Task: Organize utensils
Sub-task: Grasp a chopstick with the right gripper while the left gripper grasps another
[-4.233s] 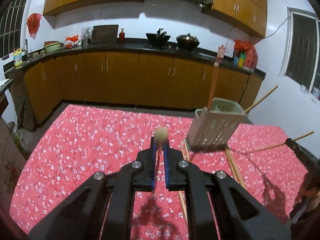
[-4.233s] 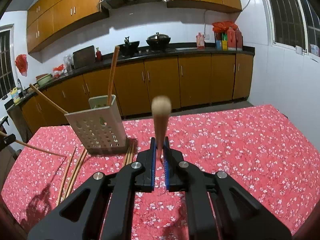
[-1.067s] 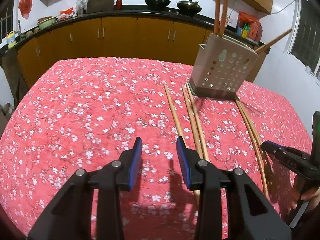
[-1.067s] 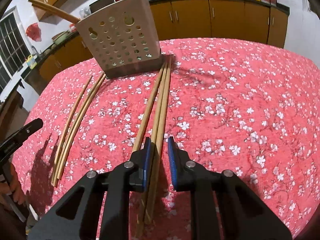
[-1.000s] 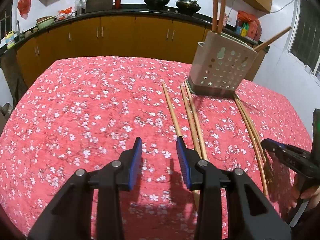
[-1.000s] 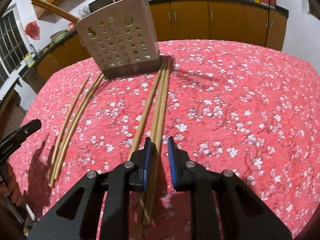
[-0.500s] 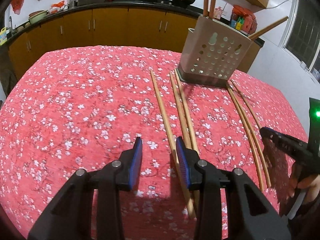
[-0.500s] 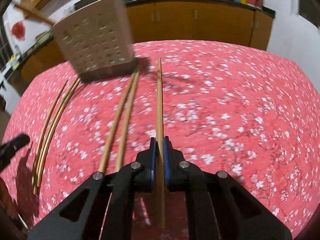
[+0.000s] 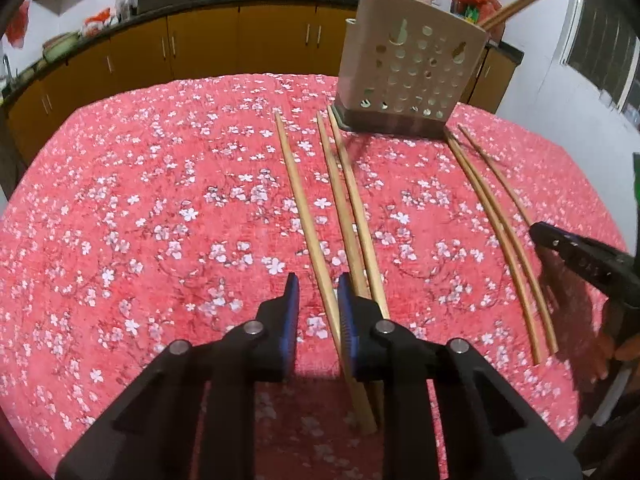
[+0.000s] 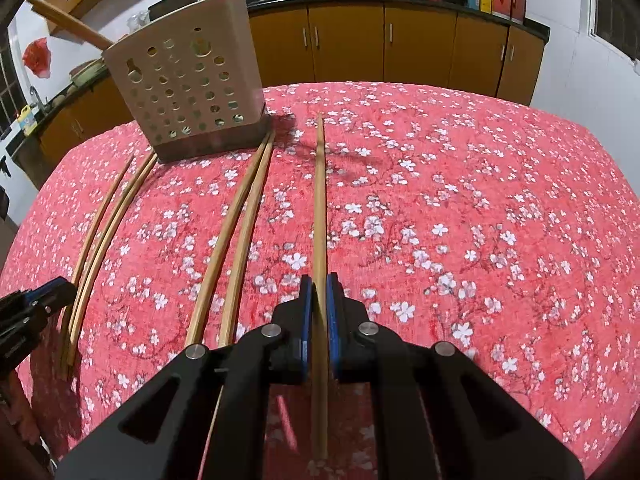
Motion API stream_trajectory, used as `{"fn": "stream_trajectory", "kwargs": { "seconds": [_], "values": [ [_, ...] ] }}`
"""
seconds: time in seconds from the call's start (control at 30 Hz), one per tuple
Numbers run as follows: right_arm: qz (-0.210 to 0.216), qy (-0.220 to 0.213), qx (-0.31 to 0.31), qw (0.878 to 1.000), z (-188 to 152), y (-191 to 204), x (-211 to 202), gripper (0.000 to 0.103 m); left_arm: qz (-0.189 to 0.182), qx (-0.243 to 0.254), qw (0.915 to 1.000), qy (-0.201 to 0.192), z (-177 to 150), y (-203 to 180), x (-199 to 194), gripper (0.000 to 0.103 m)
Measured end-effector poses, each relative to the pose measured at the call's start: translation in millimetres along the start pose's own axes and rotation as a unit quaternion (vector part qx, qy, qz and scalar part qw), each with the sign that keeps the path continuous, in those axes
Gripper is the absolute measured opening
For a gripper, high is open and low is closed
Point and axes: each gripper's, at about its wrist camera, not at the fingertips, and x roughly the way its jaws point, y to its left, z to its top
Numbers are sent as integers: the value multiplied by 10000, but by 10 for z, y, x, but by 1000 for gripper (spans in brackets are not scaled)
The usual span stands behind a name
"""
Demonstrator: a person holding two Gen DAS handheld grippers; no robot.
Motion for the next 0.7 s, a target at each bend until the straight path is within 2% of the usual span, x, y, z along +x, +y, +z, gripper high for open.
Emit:
{"fn": "stream_trajectory", "kwargs": {
  "seconds": [0.1, 0.17, 0.43, 0.57, 0.7],
  "values": [
    [-36, -18, -70, 10000, -38, 32, -20, 9, 187, 88, 9998, -31, -10, -26, 8, 10],
    [-46, -39, -109, 9999, -43, 39, -25, 9, 289, 103, 9995, -48, 4, -8, 24, 9],
    [-169, -115, -39, 9998, 65, -37, 49, 8, 655, -250, 9975, -38, 214, 386, 145, 8],
    [-223, -199, 58, 9995, 118, -98, 103, 8, 640, -435, 9969, -100, 267, 571, 164, 9],
    [-182, -198, 108, 9996, 145, -124, 129, 8, 647, -435, 9968, -171, 238, 587, 142, 9]
  ]
}}
